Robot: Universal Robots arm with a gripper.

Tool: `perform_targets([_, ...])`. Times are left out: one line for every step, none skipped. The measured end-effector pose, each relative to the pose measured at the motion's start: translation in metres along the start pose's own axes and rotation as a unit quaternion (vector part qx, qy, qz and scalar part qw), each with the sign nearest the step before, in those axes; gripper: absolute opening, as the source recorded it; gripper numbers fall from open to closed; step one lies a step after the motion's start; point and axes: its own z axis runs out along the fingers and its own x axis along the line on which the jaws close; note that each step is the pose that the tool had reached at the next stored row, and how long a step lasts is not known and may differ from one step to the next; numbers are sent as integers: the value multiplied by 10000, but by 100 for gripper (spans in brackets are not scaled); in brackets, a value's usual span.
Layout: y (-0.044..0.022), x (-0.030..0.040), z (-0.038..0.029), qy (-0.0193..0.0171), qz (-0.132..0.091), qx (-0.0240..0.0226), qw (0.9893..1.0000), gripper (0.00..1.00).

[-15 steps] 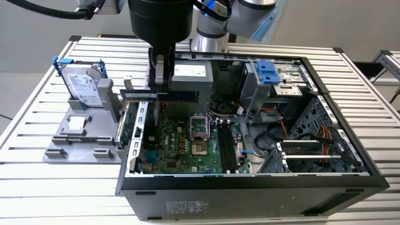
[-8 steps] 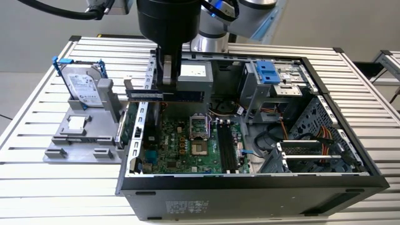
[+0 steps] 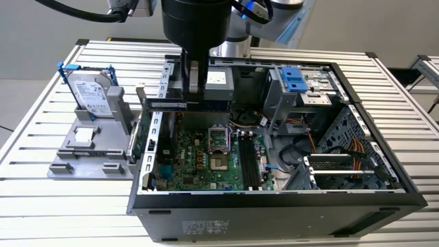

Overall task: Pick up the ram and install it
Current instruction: 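Pick up the ram and move it above insertion slot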

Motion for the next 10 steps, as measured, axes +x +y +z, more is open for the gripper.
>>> perform_targets([-13, 0, -1, 0, 0, 0, 10000, 0])
perform_targets([-27, 0, -1, 0, 0, 0, 10000, 0])
perform_targets([-38, 0, -2, 0, 0, 0, 10000, 0])
perform_targets([-47, 0, -2, 0, 0, 0, 10000, 0])
perform_targets([-57, 0, -2, 0, 0, 0, 10000, 0])
perform_targets([-69, -1, -2, 0, 0, 0, 10000, 0])
perform_targets([-83, -1, -3, 0, 0, 0, 10000, 0])
perform_targets([-97, -1, -4, 0, 0, 0, 10000, 0])
perform_targets([-110, -1, -4, 0, 0, 0, 10000, 0])
perform_targets([-124, -1, -4, 0, 0, 0, 10000, 0])
